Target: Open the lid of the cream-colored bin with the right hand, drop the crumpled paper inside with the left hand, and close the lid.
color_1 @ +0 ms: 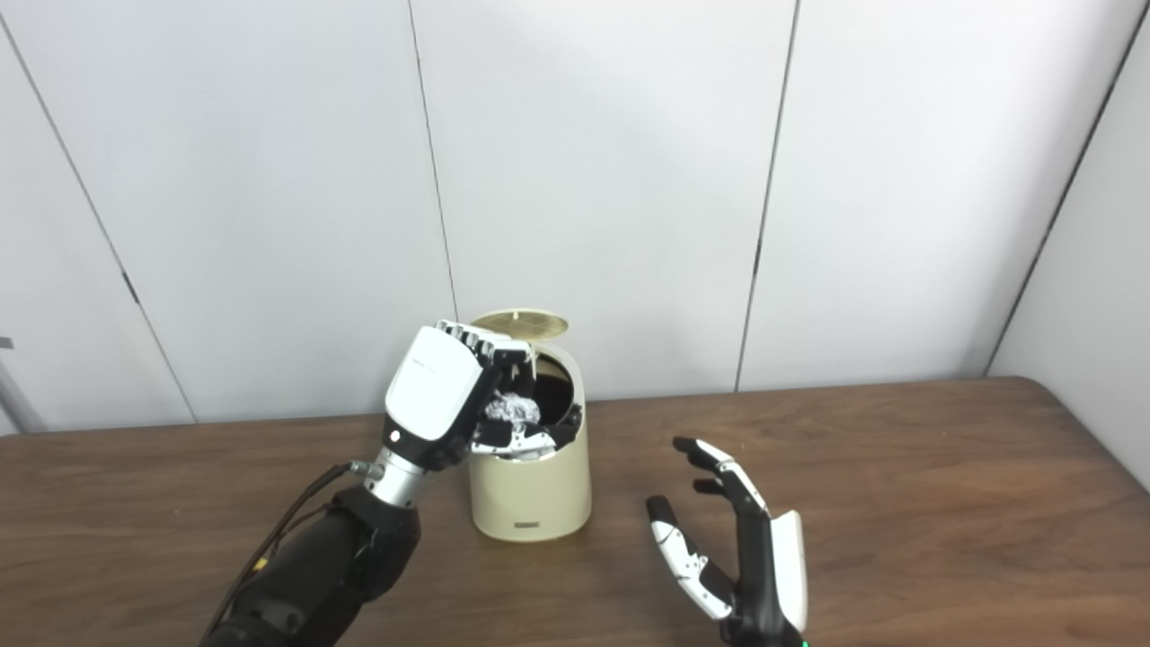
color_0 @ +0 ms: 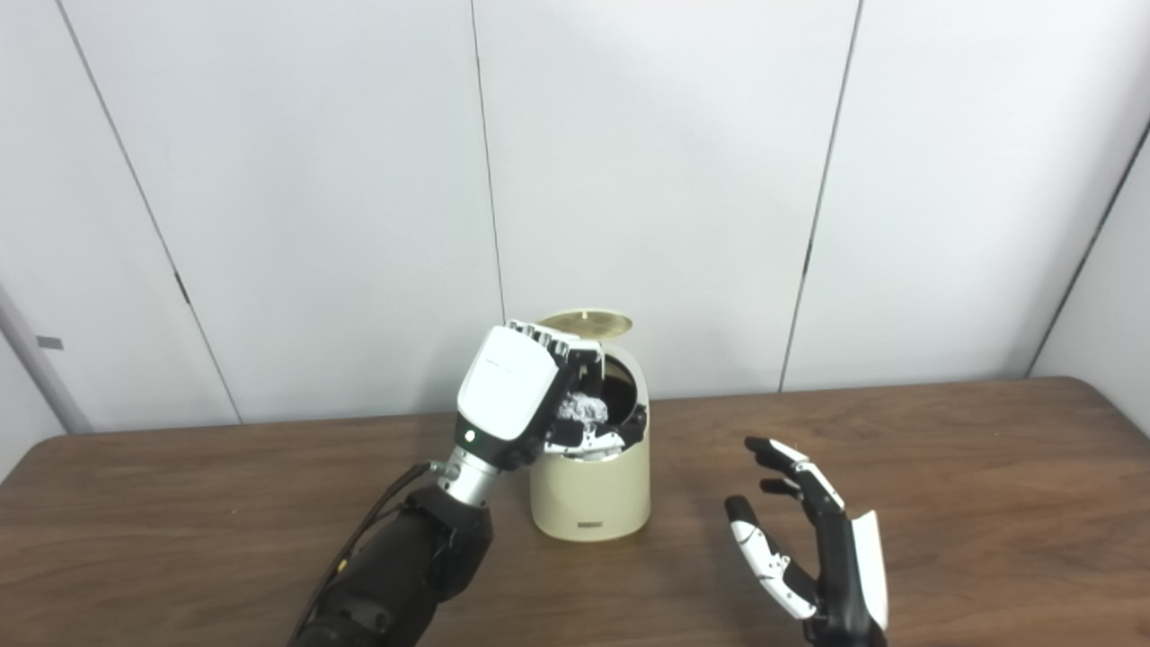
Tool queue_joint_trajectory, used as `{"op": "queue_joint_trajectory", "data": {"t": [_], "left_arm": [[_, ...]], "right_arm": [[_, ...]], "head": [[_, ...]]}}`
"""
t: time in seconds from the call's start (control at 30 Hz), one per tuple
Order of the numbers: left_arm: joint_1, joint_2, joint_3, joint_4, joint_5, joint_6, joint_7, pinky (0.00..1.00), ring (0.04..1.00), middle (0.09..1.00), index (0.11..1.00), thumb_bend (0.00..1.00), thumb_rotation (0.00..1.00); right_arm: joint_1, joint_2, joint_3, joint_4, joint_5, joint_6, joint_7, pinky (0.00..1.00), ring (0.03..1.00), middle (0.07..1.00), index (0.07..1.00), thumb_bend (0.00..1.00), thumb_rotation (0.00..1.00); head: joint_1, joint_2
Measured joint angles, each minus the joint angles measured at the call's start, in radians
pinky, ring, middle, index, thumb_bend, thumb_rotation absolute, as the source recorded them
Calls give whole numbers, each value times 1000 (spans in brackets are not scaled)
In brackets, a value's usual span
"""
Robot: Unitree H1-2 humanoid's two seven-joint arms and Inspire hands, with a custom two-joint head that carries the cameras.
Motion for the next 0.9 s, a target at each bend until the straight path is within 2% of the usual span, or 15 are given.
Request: {"op": "queue_joint_trajectory", "data": {"t": [0.17, 0.47, 0.53, 0.6, 0.7, 0.9], "left_arm": [[-8, -2, -10, 42, -5, -2, 32, 50, 84, 139, 198, 631, 96], [-49, -12, -33, 136, -12, -18, 96, 60, 94, 147, 198, 639, 109], [-49, -14, -33, 138, -17, -18, 98, 64, 98, 151, 193, 693, 127], [-50, -15, -34, 142, -24, -21, 98, 73, 109, 165, 201, 736, 187], [-50, -15, -33, 145, -37, -28, 92, 109, 152, 221, 259, 785, 286], [-47, -12, -29, 132, -74, -36, 40, 184, 237, 309, 345, 882, 358]], "right_arm": [[6, 5, 9, -5, -2, 5, 0, 652, 760, 773, 740, 220, 590], [10, 5, 16, -9, -7, 8, 0, 642, 756, 771, 736, 205, 530], [11, 5, 17, -9, -7, 11, 0, 635, 754, 772, 737, 206, 533], [12, 6, 18, -10, -7, 20, 0, 639, 755, 771, 737, 207, 537], [14, 7, 19, -12, -7, 26, 0, 641, 755, 771, 737, 204, 543], [15, 7, 22, -13, -8, 27, 0, 646, 760, 774, 741, 197, 557]], "head": [[-5, 2], [-5, 3], [-5, 5], [-5, 5], [-5, 5], [-3, 6]]}}
